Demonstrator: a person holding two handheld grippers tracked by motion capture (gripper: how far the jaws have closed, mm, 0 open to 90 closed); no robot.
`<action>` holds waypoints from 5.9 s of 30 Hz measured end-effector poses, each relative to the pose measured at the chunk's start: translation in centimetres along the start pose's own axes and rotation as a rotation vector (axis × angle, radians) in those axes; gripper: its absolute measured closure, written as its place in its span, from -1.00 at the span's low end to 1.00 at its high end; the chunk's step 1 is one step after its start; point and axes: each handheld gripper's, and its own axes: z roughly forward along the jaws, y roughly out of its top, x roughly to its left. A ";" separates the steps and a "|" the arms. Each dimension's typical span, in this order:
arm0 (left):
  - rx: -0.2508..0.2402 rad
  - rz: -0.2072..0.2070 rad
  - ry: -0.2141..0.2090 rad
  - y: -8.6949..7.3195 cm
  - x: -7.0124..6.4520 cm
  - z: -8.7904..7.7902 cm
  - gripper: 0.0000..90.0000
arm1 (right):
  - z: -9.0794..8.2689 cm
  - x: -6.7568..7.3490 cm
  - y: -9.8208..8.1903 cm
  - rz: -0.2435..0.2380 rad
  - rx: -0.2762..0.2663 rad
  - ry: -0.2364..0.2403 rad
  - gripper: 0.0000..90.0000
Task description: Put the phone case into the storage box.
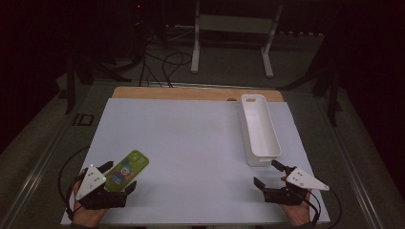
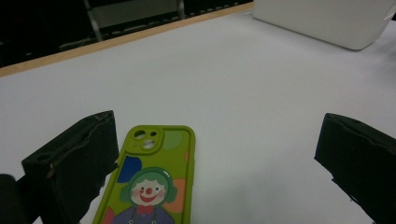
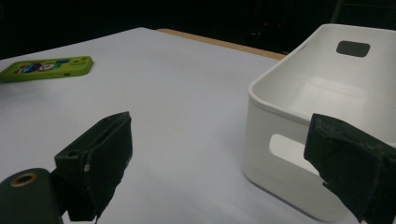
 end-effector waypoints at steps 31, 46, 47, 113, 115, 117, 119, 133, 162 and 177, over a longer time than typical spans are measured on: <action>0.006 -0.036 0.014 1.1 0.1 -1.8 -1.00 | -0.2 -0.3 -0.1 0.011 -0.004 -0.033 -0.83; 0.035 -0.004 0.016 2.5 0.5 -2.6 -1.00 | -0.4 -0.2 0.0 0.013 -0.008 -0.044 -0.83; 0.034 0.002 0.016 2.7 0.5 -2.7 -1.00 | -0.4 -0.2 0.0 0.014 -0.009 -0.044 -0.83; 0.209 0.080 -0.015 4.4 3.3 -0.7 -1.00 | -0.5 -0.2 0.1 0.026 -0.001 -0.044 -0.82; 0.219 0.079 -0.015 4.3 3.4 -0.7 -1.00 | -0.5 -0.2 0.1 0.026 -0.002 -0.043 -0.82; 0.231 0.079 -0.014 4.2 3.5 -0.6 -1.00 | -0.5 -0.2 0.1 0.026 -0.003 -0.043 -0.82; 0.243 0.082 -0.010 4.1 3.6 -0.5 -1.00 | -0.5 -0.2 0.1 0.025 -0.003 -0.044 -0.83; 0.335 0.059 -0.005 3.3 4.5 0.5 -1.00 | -0.5 -0.2 0.1 0.025 -0.004 -0.044 -0.82; 0.489 0.046 0.007 2.4 4.8 2.8 -1.00 | -0.4 -0.2 0.1 0.026 -0.001 -0.045 -0.82; 0.542 0.038 0.009 2.3 5.1 3.7 -1.00 | -0.4 -0.2 0.0 0.026 0.000 -0.045 -0.83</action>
